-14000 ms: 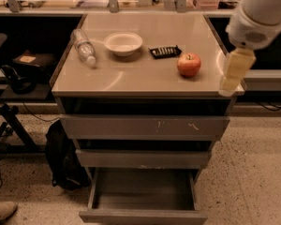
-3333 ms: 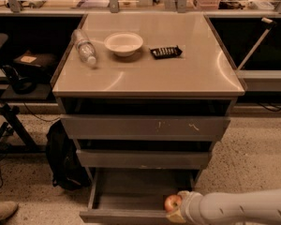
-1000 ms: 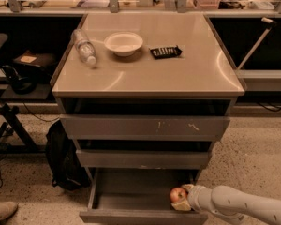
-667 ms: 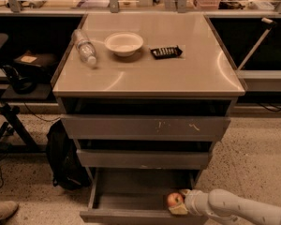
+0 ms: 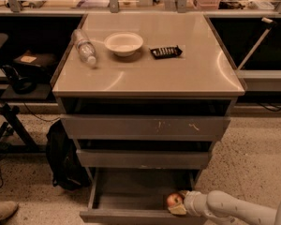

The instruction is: Place apple into bottom drawer

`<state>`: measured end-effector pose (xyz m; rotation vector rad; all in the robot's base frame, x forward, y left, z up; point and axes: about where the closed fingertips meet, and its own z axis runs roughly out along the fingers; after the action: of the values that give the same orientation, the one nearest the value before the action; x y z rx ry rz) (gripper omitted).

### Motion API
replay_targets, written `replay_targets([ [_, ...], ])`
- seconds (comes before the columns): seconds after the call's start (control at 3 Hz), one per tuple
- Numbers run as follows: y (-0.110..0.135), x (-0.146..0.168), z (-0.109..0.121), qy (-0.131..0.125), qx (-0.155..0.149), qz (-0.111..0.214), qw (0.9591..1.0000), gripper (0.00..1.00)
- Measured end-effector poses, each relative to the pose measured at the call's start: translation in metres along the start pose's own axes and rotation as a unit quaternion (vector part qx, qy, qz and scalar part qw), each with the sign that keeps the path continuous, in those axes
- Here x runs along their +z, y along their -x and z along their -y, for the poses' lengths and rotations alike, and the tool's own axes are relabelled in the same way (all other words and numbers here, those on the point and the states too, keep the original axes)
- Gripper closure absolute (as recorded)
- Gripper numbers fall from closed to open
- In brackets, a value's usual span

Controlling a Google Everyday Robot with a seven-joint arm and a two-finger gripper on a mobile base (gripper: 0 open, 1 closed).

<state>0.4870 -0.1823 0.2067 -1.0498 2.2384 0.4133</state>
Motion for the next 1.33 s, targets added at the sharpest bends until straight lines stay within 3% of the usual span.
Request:
replay_targets([
  [0.33, 0.026, 0.066, 0.002, 0.013, -0.011, -0.012, 0.9998, 1.0],
  [0.67, 0.035, 0.078, -0.002, 0.019, -0.02, -0.012, 0.9996, 1.0],
  [1.33, 0.034, 0.077, -0.002, 0.018, -0.019, -0.012, 0.9996, 0.58],
])
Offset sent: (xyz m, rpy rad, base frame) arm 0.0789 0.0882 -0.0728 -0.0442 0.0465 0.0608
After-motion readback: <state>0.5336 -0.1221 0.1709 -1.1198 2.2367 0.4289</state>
